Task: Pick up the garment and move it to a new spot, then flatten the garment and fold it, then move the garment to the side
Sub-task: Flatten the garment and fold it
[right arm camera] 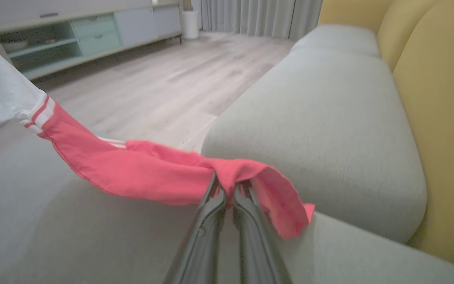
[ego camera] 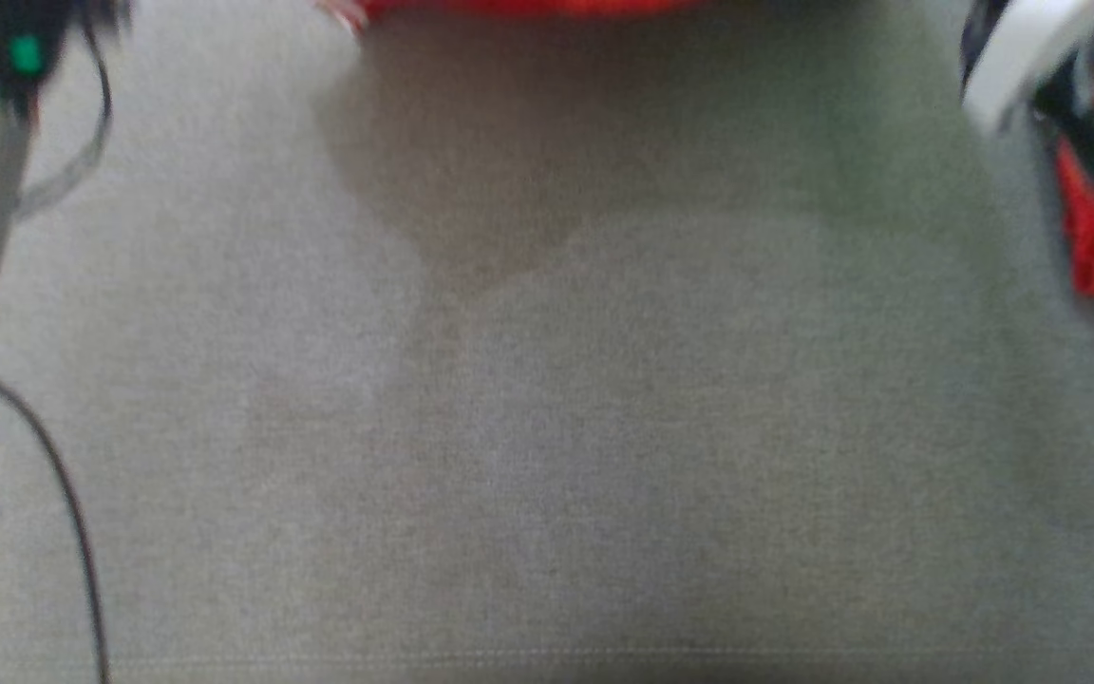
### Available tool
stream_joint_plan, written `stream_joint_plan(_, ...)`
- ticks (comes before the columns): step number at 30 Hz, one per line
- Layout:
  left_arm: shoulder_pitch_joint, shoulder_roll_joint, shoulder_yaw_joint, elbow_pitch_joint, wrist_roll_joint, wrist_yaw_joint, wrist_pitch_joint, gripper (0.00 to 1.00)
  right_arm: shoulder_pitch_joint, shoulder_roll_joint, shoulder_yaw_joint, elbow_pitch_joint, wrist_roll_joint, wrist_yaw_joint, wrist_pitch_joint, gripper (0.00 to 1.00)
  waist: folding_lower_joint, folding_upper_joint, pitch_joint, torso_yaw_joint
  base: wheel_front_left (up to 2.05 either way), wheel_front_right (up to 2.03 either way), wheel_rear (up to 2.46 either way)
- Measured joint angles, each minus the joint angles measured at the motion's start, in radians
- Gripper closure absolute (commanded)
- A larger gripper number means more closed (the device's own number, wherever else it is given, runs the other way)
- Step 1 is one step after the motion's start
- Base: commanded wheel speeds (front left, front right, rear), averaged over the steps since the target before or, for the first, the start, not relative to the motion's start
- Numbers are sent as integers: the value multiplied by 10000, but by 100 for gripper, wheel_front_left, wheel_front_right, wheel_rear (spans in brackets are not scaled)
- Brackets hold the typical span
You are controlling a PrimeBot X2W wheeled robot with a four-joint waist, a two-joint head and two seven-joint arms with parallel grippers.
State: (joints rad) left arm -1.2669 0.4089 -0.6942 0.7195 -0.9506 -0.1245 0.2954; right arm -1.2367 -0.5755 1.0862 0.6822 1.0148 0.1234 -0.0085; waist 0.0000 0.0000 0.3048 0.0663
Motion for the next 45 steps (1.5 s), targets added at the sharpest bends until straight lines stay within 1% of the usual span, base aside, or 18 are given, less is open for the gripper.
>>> stream_joint_plan(3,1101,690,-767,-980,-878,0,1540,100,822,-518,840,-686,577,0,974,100,0,0,-562,2,0,0,0)
stream_joint_plan(6,2340,1390,-1388,-2113,-1624,-2,2807,100,1565,-1037,1505,-1561,1154,0,1964,100,0,0,-1097,-12,0,0,0)
stream_joint_plan(11,4138,2623,-1916,-3595,-2552,40,4360,100,2551,-1933,1927,-3026,1601,0,3599,100,-1,0,-1873,-90,0,0,0)
stream_joint_plan(16,5601,3664,-2389,-5488,-3544,468,5712,100,3741,-2709,1996,-4128,2326,0,5129,100,-1,0,-2364,-249,0,0,0)
stream_joint_plan(18,6115,4052,-2566,-6251,-3906,736,6194,100,4236,-2972,2046,-4521,2600,0,5584,100,-1,0,-2443,-310,0,0,0)
stream_joint_plan(19,6115,4052,-2566,-6251,-3906,736,6194,100,4236,-2972,2046,-4521,2600,0,5584,100,-1,0,-2443,-310,0,0,0)
stream_joint_plan(23,6636,4744,-2780,-7553,-4429,1310,7056,100,4913,-3482,2061,-5009,3361,0,6627,100,-1,0,-2489,-324,0,0,0)
stream_joint_plan(25,6710,5016,-2784,-8038,-4623,1584,7277,100,5187,-3741,2065,-5279,3693,0,7200,100,-1,0,-2481,-319,0,0,0)
stream_joint_plan(28,6739,5319,-2786,-8673,-4986,1964,7612,100,5458,-4111,2050,-5808,4121,0,7823,100,-1,0,-2464,-338,0,0,0)
stream_joint_plan(31,6876,5588,-2761,-9150,-5252,2251,7783,100,5519,-4339,1893,-6228,4368,0,8013,100,-1,0,-2396,-395,0,0,0)
stream_joint_plan(34,6916,5703,-2660,-9325,-5448,2479,7858,100,5506,-4474,1638,-6391,4370,0,8111,100,-1,0,-2262,-465,0,0,0)
stream_joint_plan(38,6837,5705,-2475,-9334,-5626,2635,8004,100,5487,-4479,1427,-6362,4374,0,8391,100,-1,0,-2019,-586,0,0,0)
stream_joint_plan(42,6327,5611,-2226,-8872,-5693,2746,8080,100,5256,-4385,1060,-6136,4581,0,8495,100,-1,0,-1754,-721,0,0,0)
stream_joint_plan(44,5936,5425,-2090,-8602,-5682,2746,8117,100,5040,-4232,855,-5983,4660,0,8493,100,-1,0,-1617,-793,0,0,0)
stream_joint_plan(45,5571,5164,-2029,-8307,-5599,2744,8119,100,4846,-4021,673,-5820,4727,0,8495,100,-1,0,-1484,-866,0,0,0)
